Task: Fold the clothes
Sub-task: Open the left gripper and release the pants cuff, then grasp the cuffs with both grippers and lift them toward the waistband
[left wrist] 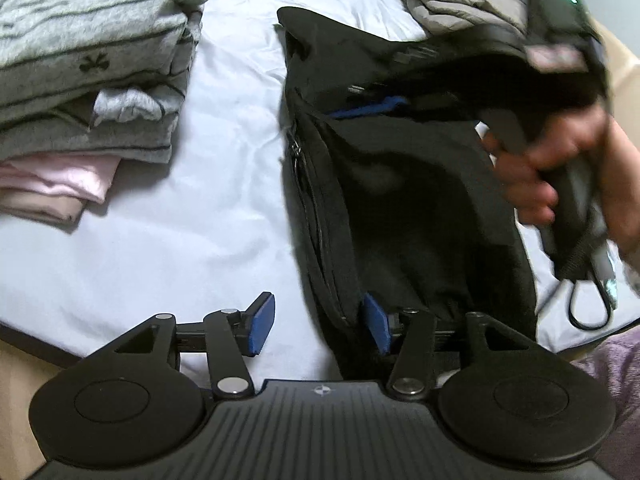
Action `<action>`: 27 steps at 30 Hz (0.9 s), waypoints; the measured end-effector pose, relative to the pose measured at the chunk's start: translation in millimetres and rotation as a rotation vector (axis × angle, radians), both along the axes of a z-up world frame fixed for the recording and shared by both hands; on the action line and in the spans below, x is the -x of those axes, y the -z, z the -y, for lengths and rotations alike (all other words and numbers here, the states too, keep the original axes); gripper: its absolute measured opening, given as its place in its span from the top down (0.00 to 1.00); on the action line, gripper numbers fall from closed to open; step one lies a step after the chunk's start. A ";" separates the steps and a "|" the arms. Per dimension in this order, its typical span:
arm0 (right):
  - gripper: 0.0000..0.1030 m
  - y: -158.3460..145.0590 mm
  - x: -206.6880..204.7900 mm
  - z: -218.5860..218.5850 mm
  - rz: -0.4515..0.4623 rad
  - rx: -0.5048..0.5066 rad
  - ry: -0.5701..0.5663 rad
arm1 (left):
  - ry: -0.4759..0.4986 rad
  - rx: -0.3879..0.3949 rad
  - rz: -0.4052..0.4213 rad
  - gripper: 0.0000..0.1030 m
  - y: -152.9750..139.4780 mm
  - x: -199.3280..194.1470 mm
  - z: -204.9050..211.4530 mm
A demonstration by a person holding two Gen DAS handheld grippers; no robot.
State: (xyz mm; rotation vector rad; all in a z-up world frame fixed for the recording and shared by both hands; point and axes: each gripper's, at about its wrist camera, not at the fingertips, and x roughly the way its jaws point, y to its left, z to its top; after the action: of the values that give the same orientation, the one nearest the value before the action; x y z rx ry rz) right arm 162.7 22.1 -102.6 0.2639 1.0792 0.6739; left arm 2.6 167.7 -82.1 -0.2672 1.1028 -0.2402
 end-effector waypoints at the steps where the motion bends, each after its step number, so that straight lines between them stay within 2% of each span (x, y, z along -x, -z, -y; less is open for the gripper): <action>1: 0.83 -2.6 6.1 9.4 0.001 0.001 0.012 | 0.008 0.017 -0.005 0.53 1.0 1.5 -0.7; 2: 0.83 -4.6 12.8 19.7 0.003 0.004 0.024 | 0.013 0.033 -0.009 0.52 1.9 3.2 -1.4; 4: 0.75 -8.5 26.3 41.0 0.007 0.009 0.051 | 0.018 0.061 -0.013 0.52 4.4 6.3 -2.4; 5: 0.64 -10.2 33.4 52.8 0.009 0.011 0.067 | 0.020 0.072 -0.013 0.52 5.8 7.7 -3.2; 6: 0.60 -11.9 40.4 64.5 0.012 0.013 0.084 | 0.024 0.085 -0.013 0.52 6.6 10.8 -3.7; 11: 0.60 -10.8 76.8 115.3 0.003 0.030 0.170 | 0.041 0.141 -0.023 0.51 10.9 17.8 -1.9; 16: 0.51 -3.2 113.2 159.1 -0.029 0.035 0.269 | -0.012 0.233 -0.041 0.51 19.9 17.3 -11.1; 20: 0.46 4.6 133.2 181.2 -0.055 0.028 0.322 | -0.066 0.301 -0.037 0.41 23.1 15.7 -16.6; 27: 0.46 22.8 143.1 183.6 -0.102 -0.018 0.338 | -0.032 0.230 -0.086 0.41 34.0 10.5 -5.3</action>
State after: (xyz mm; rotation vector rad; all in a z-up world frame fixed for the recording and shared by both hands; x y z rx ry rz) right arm 19.6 -161.6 -125.3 0.4883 1.0931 0.3698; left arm -7.9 173.0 -116.1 -0.5040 1.1553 -0.3300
